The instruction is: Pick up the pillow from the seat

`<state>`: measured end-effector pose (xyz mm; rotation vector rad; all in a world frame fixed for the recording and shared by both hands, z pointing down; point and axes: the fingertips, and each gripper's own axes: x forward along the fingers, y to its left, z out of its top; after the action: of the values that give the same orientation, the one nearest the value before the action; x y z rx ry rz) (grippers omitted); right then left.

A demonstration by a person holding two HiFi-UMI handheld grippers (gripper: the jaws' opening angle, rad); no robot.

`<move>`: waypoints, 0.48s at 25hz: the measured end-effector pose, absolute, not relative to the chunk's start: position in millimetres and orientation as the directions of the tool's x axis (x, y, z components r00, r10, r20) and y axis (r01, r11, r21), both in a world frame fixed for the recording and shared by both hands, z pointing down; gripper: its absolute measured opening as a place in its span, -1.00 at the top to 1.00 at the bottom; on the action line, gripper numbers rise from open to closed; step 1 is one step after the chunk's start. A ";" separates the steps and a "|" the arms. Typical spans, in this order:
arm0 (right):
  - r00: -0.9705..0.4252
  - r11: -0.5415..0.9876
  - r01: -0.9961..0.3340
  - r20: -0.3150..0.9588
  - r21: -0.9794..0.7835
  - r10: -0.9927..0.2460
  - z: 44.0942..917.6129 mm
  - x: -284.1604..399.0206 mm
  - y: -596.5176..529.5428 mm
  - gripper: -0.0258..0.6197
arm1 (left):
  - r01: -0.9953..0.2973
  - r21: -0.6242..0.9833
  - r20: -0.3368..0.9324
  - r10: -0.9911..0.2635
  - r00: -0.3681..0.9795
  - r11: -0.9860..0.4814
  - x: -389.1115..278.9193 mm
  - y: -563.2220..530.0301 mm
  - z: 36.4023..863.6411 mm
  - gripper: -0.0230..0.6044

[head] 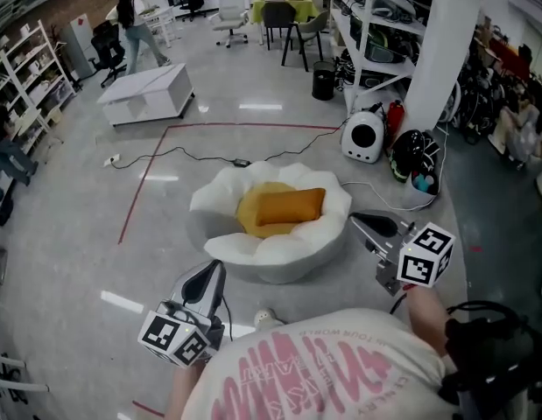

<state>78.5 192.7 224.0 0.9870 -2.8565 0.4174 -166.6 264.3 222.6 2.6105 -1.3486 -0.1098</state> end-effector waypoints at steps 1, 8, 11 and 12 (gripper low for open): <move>-0.785 0.754 -0.619 0.161 -0.220 -0.598 219.5 71.8 183.5 0.90 | -0.798 0.203 0.021 -0.812 0.583 -0.567 -175.6 253.5 217.9 0.88; -0.744 0.719 -0.668 0.139 -0.194 -0.653 209.2 34.9 124.0 0.90 | -0.782 0.149 0.015 -0.790 0.613 -0.605 -220.8 187.5 202.9 0.88; -0.726 0.700 -0.687 0.127 -0.194 -0.676 208.2 20.8 104.9 0.90 | -0.771 0.143 0.024 -0.777 0.629 -0.620 -238.7 165.5 204.7 0.88; -0.718 0.693 -0.694 0.121 -0.194 -0.685 207.1 16.6 98.5 0.90 | -0.767 0.140 0.025 -0.772 0.635 -0.627 -244.5 158.6 204.1 0.88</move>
<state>16.6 98.5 207.1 1.1633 -2.8549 0.3519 -244.5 158.6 204.1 2.7145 -1.2843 -0.0562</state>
